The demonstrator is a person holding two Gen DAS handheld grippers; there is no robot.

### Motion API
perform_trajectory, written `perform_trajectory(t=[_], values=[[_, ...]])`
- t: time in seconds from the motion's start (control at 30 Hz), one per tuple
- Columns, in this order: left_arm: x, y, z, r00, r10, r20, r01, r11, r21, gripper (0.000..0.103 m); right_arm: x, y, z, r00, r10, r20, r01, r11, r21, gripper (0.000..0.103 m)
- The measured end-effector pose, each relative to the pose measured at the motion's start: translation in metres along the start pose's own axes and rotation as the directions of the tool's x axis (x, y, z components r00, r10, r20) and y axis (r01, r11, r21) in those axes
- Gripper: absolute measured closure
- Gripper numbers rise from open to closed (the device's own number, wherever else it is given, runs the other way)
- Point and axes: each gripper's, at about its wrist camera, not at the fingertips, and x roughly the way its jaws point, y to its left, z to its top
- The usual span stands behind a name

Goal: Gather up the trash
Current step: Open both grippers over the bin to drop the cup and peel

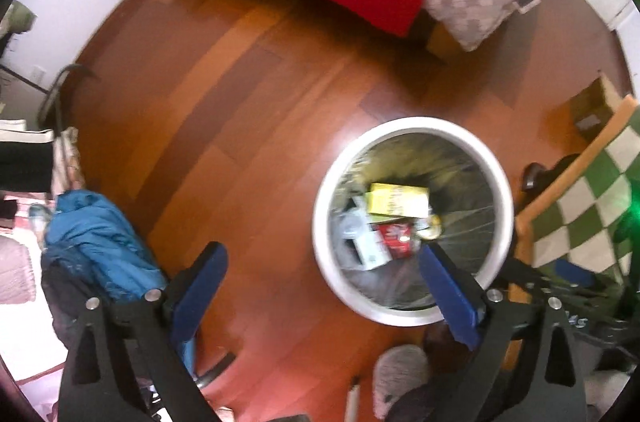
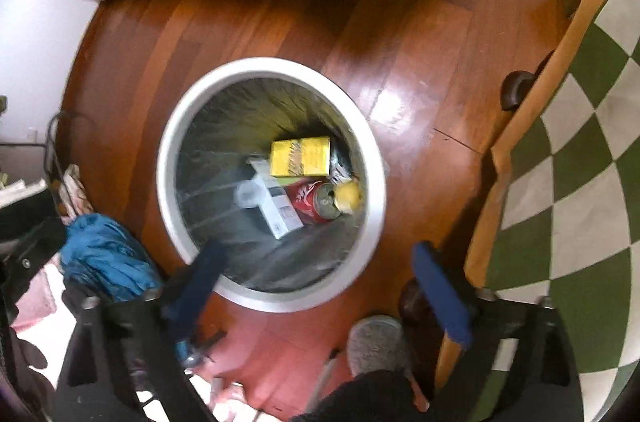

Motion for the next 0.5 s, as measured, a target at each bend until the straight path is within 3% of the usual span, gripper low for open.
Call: perform_trajectory(t=[0.13, 0.23, 0.5], values=[[0.005, -0.001, -0.016, 0.997, 0.073, 0.007, -0.073, 0.997, 0.024, 0.005, -0.007, -0.001, -0.009, 0.997, -0.08, 0.0, 0.08, 0.996, -0.027, 0.001], [0.004, -0.002, -0.021, 0.997, 0.076, 0.0, -0.076, 0.997, 0.027, 0.005, -0.016, 0.002, -0.016, 0.992, -0.124, 0.014, 0.124, 0.991, -0.053, 0.001], [-0.019, -0.002, -0.03, 0.997, 0.067, 0.033, -0.068, 0.997, 0.022, 0.005, -0.035, 0.006, -0.031, 0.993, -0.112, 0.03, 0.113, 0.991, -0.066, 0.001]])
